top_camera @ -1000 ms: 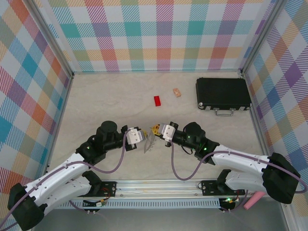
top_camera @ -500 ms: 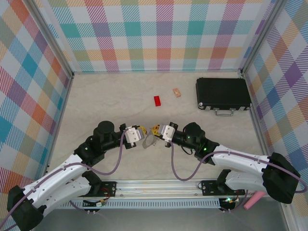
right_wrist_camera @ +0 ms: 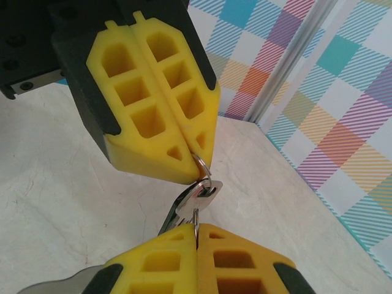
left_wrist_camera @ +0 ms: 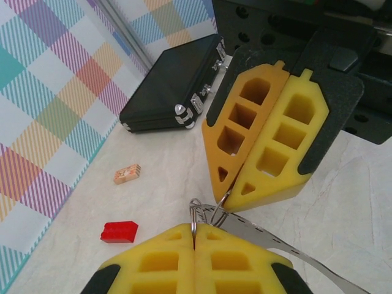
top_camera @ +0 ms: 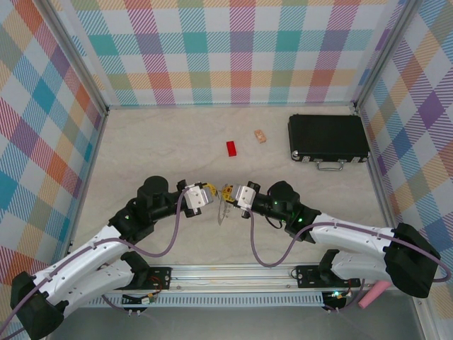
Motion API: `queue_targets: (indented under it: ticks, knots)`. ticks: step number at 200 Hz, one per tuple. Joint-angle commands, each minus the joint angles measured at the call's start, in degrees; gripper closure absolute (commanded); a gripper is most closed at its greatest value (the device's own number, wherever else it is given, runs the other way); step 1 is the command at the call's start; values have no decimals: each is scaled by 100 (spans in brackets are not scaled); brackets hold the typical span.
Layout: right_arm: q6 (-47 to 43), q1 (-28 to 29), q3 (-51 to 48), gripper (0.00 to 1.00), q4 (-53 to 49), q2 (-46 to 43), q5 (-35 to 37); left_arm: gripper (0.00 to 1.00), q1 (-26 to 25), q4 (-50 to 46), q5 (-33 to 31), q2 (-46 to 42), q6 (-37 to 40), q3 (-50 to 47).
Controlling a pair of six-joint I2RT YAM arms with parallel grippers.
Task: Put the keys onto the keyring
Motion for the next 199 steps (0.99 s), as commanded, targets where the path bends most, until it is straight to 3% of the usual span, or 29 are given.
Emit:
queue_targets:
  ticks: [1, 199]
  knots:
    - [55, 49, -38, 100, 310, -33, -20, 100, -43, -166, 47, 51, 155, 204]
    - [124, 52, -31, 100, 285, -44, 128, 100, -199, -278, -164, 61, 348, 141]
